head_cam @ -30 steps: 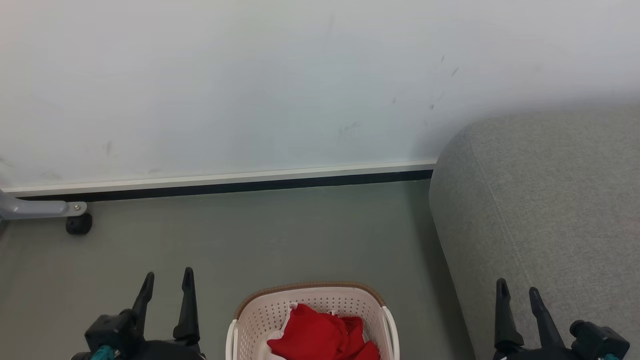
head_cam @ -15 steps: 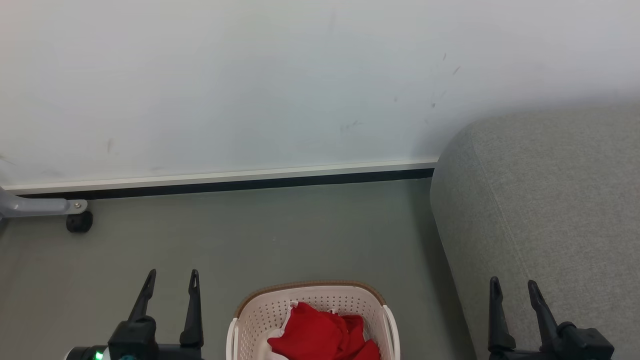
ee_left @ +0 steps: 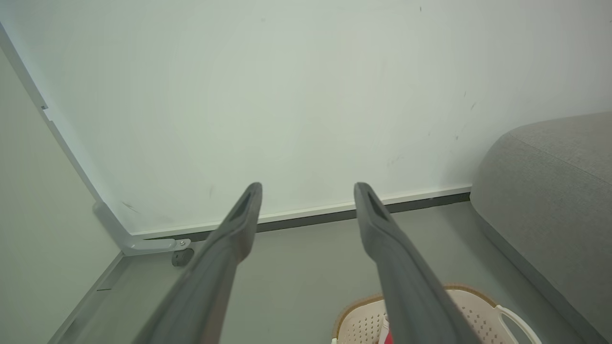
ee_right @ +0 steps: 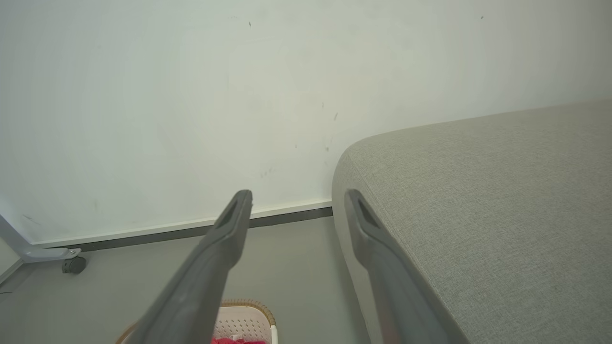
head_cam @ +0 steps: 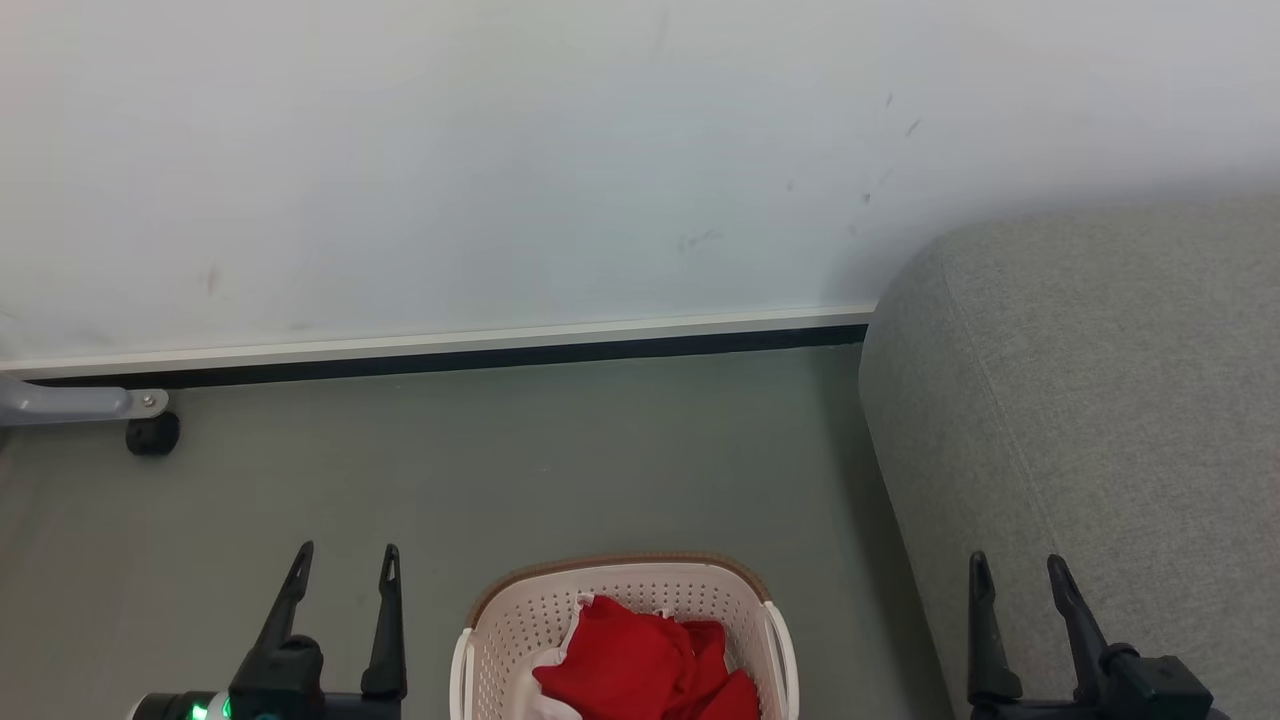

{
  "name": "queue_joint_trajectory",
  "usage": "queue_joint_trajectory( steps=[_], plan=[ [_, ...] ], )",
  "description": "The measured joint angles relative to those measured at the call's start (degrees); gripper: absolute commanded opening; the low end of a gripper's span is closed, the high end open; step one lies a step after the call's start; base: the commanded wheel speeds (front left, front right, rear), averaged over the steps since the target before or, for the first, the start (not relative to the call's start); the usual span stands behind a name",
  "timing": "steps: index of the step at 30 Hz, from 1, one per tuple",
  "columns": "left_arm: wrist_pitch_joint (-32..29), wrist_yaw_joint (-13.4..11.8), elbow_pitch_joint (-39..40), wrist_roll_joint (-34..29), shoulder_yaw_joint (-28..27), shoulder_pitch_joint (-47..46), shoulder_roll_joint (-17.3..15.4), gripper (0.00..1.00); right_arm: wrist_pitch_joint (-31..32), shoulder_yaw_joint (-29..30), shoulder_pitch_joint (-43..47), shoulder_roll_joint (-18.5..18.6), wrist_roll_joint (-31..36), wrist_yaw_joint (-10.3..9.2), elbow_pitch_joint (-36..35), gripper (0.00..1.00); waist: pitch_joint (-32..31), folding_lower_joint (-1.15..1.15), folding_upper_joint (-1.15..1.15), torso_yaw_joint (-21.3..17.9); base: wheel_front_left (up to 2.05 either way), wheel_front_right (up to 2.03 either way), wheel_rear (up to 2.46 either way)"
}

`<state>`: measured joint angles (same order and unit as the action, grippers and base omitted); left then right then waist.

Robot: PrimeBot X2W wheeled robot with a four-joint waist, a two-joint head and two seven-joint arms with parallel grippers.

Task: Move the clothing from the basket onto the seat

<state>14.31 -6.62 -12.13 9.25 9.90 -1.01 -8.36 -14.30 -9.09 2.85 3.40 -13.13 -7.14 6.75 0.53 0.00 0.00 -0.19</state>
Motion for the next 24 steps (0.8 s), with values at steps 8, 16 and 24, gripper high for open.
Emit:
queue_joint_trajectory(
  steps=[8,16,24],
  plan=[
    [0.0,0.0,-0.1,0.1,-0.5,0.0,0.0,1.00,0.0,-0.3,0.0,0.0,0.1,0.01,0.1,1.00,0.7,0.00,0.00,-0.3,0.00,0.00,0.00],
    [0.0,0.1,0.7,0.1,-0.7,0.0,-0.3,1.00,0.0,-0.5,-0.3,-0.1,0.6,0.01,-0.5,1.00,2.7,0.00,0.00,-1.0,0.00,0.00,0.00],
    [0.0,1.7,0.9,-0.3,0.3,-2.2,-0.8,1.00,0.0,-0.5,-2.9,-0.1,1.1,0.01,-2.3,1.00,6.3,0.00,0.00,-2.1,0.00,0.00,0.00]
  ],
)
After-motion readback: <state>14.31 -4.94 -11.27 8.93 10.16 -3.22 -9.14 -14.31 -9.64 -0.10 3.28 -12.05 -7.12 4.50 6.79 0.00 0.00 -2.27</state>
